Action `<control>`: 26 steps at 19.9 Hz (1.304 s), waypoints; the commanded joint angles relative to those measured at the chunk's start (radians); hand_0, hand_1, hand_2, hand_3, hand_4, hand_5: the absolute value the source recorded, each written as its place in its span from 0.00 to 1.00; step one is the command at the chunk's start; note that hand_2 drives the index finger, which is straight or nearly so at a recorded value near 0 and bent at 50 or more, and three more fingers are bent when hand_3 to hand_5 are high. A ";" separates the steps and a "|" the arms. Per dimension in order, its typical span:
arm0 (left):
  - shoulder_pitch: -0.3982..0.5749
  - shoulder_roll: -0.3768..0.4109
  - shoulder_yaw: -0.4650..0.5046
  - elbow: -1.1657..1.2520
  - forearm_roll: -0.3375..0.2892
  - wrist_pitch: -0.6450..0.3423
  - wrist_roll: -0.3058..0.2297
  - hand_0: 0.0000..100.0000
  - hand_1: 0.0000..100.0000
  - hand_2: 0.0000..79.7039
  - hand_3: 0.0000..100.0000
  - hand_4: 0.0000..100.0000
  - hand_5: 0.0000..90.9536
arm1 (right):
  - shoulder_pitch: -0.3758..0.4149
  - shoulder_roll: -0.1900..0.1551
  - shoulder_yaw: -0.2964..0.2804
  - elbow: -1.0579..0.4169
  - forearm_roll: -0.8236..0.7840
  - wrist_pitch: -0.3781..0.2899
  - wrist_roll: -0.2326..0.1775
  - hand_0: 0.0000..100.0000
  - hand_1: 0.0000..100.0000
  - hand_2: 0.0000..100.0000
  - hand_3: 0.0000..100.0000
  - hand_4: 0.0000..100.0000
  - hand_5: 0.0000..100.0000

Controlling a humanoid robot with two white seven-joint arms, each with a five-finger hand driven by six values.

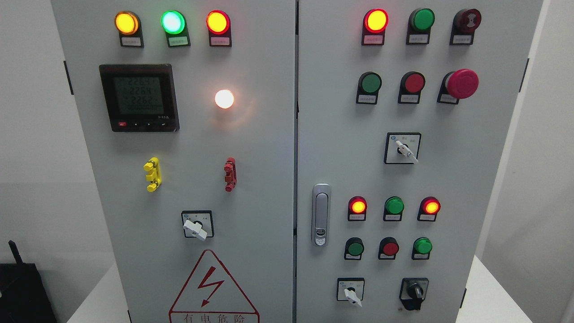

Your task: Trip black knob to open circuit

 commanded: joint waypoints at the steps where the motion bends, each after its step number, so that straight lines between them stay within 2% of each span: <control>1: 0.000 0.000 0.001 0.001 0.002 0.001 0.000 0.12 0.39 0.00 0.00 0.00 0.00 | -0.001 0.002 0.007 -0.015 0.004 -0.060 0.001 0.07 0.19 0.00 0.00 0.00 0.00; 5: -0.002 0.000 0.001 0.001 0.002 0.001 0.000 0.12 0.39 0.00 0.00 0.00 0.00 | 0.001 0.002 0.012 -0.033 0.009 -0.175 -0.008 0.08 0.20 0.00 0.00 0.00 0.00; 7: 0.000 0.000 0.001 0.001 0.002 0.001 0.000 0.12 0.39 0.00 0.00 0.00 0.00 | 0.021 0.003 0.010 -0.082 0.007 -0.197 -0.010 0.08 0.20 0.00 0.00 0.00 0.00; 12: 0.000 0.000 0.001 0.001 0.002 0.001 0.000 0.12 0.39 0.00 0.00 0.00 0.00 | 0.068 0.004 0.012 -0.246 0.011 -0.195 -0.028 0.09 0.20 0.00 0.00 0.00 0.00; 15: 0.000 0.000 0.001 0.001 0.002 0.000 0.000 0.12 0.39 0.00 0.00 0.00 0.00 | 0.079 0.002 0.013 -0.295 0.012 -0.192 -0.037 0.11 0.20 0.00 0.00 0.00 0.00; 21: 0.000 0.000 0.001 0.001 0.002 0.000 0.000 0.12 0.39 0.00 0.00 0.00 0.00 | 0.078 0.009 0.029 -0.350 0.014 -0.213 -0.120 0.12 0.23 0.00 0.00 0.00 0.00; 26: -0.002 0.000 0.001 0.001 0.002 0.001 0.000 0.12 0.39 0.00 0.00 0.00 0.00 | 0.156 0.010 0.046 -0.534 0.015 -0.221 -0.131 0.13 0.24 0.00 0.00 0.00 0.00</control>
